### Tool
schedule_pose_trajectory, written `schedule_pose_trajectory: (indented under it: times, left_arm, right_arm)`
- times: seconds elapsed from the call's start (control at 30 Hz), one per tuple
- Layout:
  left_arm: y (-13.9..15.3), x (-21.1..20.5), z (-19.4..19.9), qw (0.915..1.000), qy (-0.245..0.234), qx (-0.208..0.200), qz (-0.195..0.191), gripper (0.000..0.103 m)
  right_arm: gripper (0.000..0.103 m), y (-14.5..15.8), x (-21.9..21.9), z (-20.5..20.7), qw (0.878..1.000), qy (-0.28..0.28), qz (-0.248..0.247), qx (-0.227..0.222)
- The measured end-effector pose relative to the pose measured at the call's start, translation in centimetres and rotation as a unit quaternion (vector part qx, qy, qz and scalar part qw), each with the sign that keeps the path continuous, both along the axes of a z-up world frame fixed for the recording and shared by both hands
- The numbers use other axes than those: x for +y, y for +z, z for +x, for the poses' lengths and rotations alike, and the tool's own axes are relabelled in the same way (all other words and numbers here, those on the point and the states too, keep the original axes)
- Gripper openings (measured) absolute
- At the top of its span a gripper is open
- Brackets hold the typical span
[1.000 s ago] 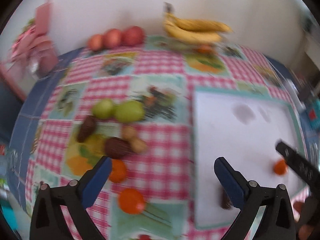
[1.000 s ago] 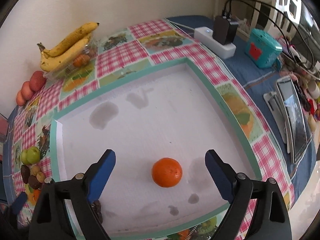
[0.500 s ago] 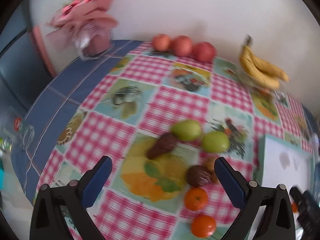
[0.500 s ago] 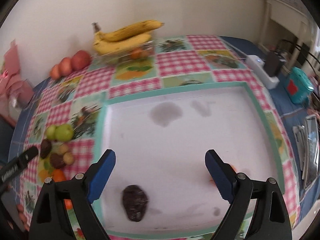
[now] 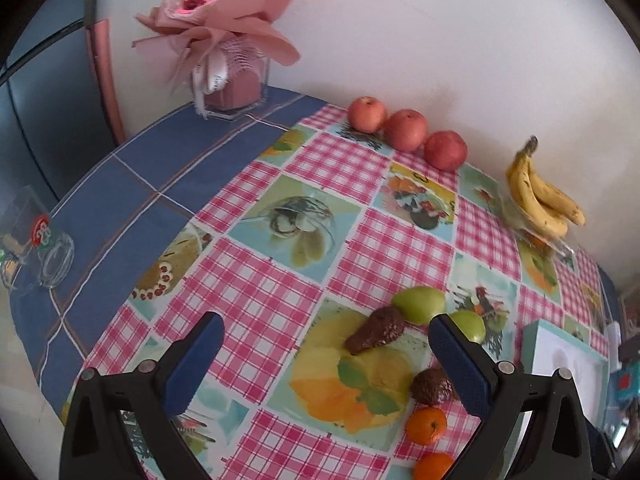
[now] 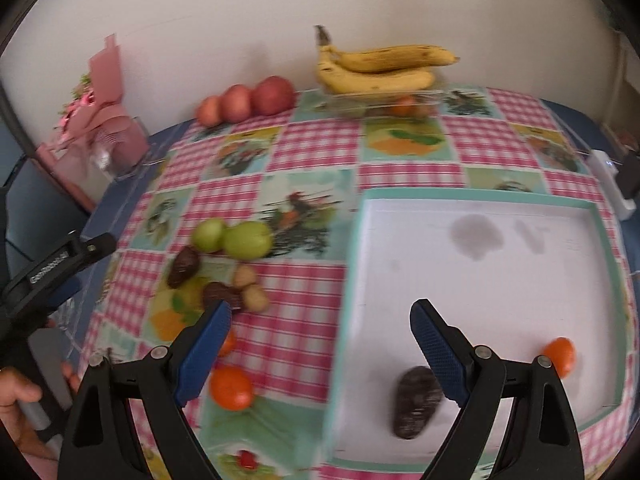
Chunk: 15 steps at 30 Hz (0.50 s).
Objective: Organize fruits
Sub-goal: 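Move both open tools back to the fruit cluster, then grasp an orange with the right tool while the left tool grasps a stemmed tangerine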
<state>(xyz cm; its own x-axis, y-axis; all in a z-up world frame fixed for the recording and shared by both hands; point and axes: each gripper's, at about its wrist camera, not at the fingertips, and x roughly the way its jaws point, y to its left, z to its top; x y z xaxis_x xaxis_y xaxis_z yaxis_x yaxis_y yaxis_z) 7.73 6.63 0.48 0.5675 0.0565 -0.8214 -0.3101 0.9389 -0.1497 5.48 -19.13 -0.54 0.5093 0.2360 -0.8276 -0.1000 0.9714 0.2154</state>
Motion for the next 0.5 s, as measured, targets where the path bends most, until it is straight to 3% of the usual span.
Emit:
schedule_pose_trajectory:
  times: [0.13, 0.3, 0.5]
  left_arm:
    - [-0.1, -0.7, 0.2, 0.9997, -0.022, 0.013, 0.003, 0.103]
    - [-1.0, -1.0, 0.5, 0.9982, -0.036, 0.032, -0.035, 0.103]
    - [-2.6, -2.1, 0.8, 0.9947, -0.061, 0.072, -0.04, 0.1]
  right_arm:
    - [0.091, -0.1, 2.1, -0.1, 0.999, 0.029, -0.012, 0.004]
    - [0.091, -0.6, 4.0, -0.3, 0.998, 0.056, -0.024, 0.018]
    - [0.088, -1.9, 5.0, -0.6, 0.996, 0.074, -0.034, 0.046]
